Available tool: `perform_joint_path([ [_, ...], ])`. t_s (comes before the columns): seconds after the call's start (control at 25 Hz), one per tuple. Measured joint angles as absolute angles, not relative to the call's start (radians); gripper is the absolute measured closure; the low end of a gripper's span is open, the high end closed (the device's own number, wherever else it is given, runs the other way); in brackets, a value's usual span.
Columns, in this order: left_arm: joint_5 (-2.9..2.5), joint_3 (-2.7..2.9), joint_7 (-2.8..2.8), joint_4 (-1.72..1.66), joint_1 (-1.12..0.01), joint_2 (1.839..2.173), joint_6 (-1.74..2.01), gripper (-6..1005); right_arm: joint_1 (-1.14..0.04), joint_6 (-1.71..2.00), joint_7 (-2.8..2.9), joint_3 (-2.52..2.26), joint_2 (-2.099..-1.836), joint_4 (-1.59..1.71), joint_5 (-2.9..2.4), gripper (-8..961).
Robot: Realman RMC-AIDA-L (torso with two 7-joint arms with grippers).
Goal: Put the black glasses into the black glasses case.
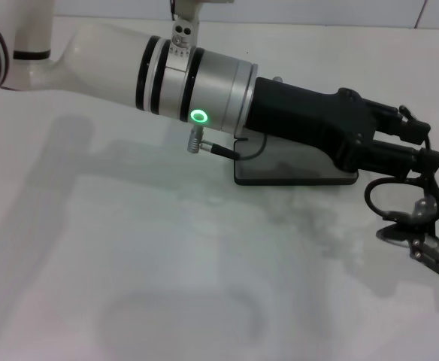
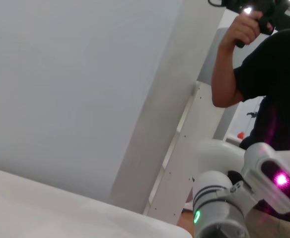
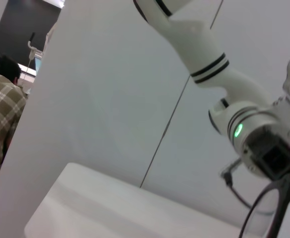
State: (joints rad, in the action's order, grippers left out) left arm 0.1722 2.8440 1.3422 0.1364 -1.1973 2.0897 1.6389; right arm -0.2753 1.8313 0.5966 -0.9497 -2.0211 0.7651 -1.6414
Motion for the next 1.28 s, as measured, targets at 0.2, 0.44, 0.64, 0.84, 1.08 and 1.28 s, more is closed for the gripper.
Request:
perform_joint_path([
  [0.2,0.151,2.844,1.352,0.137,-1.206,2.089,1.638,456,-0.276,1.838,0.583,-0.948,-2.02,0.769,-1.621,859],
  [0.44,0.168,2.843,1.353,0.141,-1.205,2.089,1.638,456,-0.274,1.849,0.58,-0.953,-2.018,0.78,-1.624,859],
  [0.64,0.189,2.843,1.353,0.17,-1.185,2.084,1.638,456,-0.238,1.943,0.5,-0.913,-2.015,0.785,-1.621,859],
  [0.84,0.18,2.844,1.353,0.197,-1.166,2.087,1.627,456,-0.224,2.12,0.392,-0.835,-2.014,0.748,-1.619,859],
  [1.08,0.185,2.844,1.334,0.173,-1.157,2.091,1.565,456,-0.251,2.147,0.333,-1.001,-2.022,0.707,-1.561,859],
  [1.28,0.204,2.842,1.269,0.135,-1.151,2.092,1.539,456,-0.351,2.136,0.34,-1.062,-2.024,0.573,-1.538,860],
])
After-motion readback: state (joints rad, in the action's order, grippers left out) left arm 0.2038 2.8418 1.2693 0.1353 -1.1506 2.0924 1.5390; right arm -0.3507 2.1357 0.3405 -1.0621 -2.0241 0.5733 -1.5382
